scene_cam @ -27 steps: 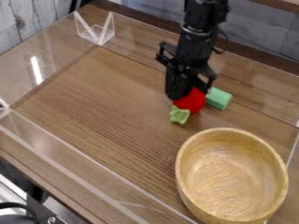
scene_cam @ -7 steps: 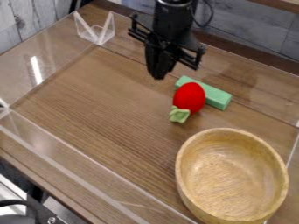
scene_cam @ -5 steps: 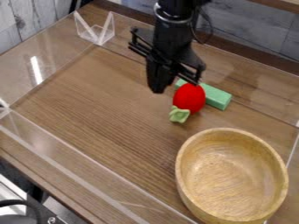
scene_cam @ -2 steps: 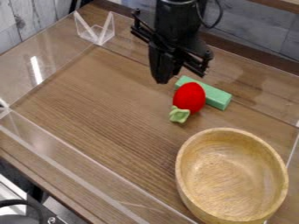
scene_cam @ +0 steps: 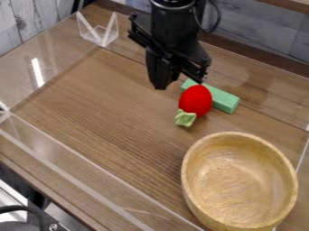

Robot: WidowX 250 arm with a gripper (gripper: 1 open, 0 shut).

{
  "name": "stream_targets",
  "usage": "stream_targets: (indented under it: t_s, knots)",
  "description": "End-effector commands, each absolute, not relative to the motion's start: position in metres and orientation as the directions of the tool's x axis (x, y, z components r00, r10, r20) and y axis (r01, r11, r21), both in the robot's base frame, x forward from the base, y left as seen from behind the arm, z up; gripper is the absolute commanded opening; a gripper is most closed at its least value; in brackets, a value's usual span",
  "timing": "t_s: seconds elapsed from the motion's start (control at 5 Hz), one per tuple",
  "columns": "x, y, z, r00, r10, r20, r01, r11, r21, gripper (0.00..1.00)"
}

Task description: Move the red fruit to the left

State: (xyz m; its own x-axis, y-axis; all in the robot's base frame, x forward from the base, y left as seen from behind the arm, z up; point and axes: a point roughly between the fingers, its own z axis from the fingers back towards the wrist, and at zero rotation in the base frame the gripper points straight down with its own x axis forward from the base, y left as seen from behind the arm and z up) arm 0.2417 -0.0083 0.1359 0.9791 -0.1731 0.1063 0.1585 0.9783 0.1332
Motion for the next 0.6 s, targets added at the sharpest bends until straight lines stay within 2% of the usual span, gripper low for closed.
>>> stream_targets:
  t_s: [0.0, 0.4]
  knots:
    - [0.254, -0.01, 0.146, 0.968, -0.201, 0.151, 0.182, 0.974, 0.135, 0.0]
    - [0.263, -0.023, 0.146, 0.95, -0.273, 0.15, 0.253, 0.958, 0.135, 0.0]
